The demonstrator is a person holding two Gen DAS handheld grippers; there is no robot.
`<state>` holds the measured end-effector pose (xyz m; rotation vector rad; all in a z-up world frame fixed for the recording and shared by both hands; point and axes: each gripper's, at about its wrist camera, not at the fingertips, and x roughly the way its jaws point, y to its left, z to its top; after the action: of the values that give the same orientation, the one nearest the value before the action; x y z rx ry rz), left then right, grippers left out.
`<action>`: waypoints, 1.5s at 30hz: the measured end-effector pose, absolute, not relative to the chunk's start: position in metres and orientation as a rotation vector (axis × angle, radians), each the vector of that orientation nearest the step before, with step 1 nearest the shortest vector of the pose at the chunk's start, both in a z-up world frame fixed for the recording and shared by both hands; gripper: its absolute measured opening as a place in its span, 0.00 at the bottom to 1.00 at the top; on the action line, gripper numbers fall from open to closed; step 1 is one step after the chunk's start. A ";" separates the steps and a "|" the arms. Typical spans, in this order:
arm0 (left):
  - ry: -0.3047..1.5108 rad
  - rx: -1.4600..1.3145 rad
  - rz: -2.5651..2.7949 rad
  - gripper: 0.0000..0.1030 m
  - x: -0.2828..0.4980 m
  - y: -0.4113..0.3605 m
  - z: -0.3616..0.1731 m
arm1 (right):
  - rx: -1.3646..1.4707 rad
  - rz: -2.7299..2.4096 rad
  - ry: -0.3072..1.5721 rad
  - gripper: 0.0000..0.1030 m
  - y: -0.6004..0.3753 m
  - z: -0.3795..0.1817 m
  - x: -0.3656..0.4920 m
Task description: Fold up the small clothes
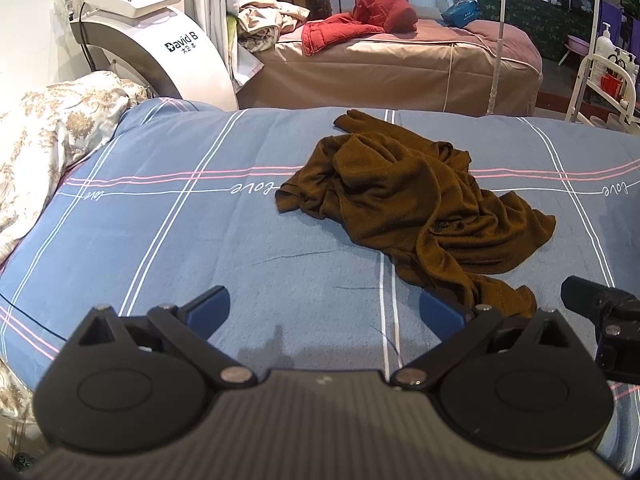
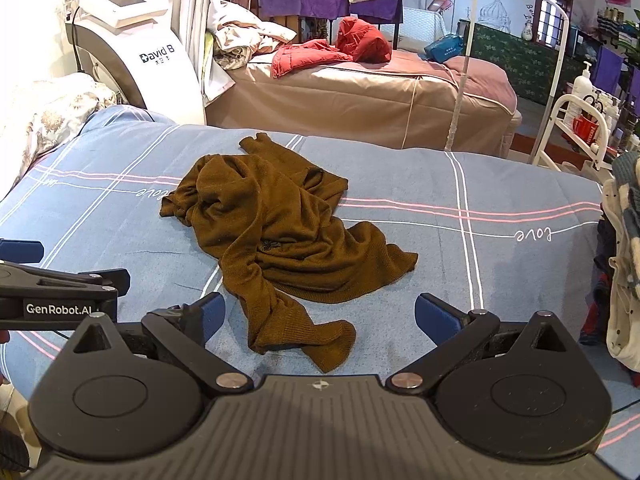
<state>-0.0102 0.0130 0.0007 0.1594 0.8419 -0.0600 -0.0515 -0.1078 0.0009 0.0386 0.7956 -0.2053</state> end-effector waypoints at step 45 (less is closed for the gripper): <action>0.877 0.160 -0.051 1.00 -0.007 0.017 -0.006 | 0.026 -0.194 0.815 1.00 -0.101 -0.003 -0.049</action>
<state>-0.0072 0.0169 -0.0059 0.1597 0.8770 -0.0509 -0.0486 -0.1008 -0.0029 0.0263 0.8152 -0.1941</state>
